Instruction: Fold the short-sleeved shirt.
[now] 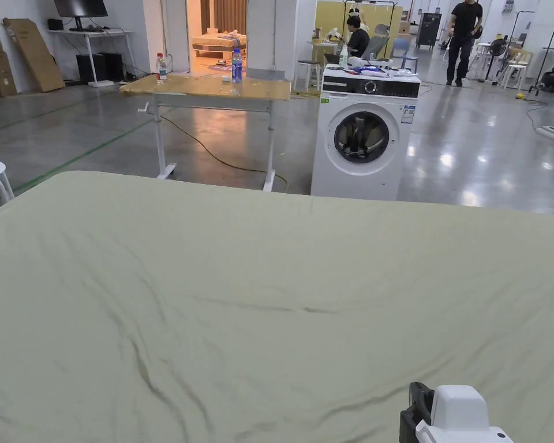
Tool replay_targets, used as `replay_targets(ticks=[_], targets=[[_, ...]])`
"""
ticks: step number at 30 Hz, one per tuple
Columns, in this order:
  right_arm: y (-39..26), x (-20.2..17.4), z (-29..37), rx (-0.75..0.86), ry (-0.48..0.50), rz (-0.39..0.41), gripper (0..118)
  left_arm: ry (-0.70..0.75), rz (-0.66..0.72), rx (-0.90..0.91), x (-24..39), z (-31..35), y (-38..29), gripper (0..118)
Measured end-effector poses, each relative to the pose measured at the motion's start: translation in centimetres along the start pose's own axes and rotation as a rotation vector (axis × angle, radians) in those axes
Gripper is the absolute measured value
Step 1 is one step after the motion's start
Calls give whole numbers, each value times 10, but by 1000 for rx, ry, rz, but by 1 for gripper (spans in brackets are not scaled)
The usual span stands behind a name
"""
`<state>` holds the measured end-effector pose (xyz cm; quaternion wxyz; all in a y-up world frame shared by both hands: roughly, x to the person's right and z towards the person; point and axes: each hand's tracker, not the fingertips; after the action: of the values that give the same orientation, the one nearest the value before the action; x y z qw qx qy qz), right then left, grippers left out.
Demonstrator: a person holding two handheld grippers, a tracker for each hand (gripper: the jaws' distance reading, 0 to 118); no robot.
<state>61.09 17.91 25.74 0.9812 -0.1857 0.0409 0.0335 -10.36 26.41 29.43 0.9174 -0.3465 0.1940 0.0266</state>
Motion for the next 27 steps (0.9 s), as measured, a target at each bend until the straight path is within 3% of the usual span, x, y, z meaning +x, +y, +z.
replay_targets(ticks=[10,15,20,27], targets=[[6,1,3,24,2,-13,0,-30,25,189,105,32,-61,0],[10,1,5,43,-4,-23,0,-66,-15,328,157,40,-88,0],[13,0,7,74,-13,-34,0,-75,-146,497,236,59,-112,0],[14,-9,10,119,-26,-62,0,-219,-164,564,321,62,-117,0]])
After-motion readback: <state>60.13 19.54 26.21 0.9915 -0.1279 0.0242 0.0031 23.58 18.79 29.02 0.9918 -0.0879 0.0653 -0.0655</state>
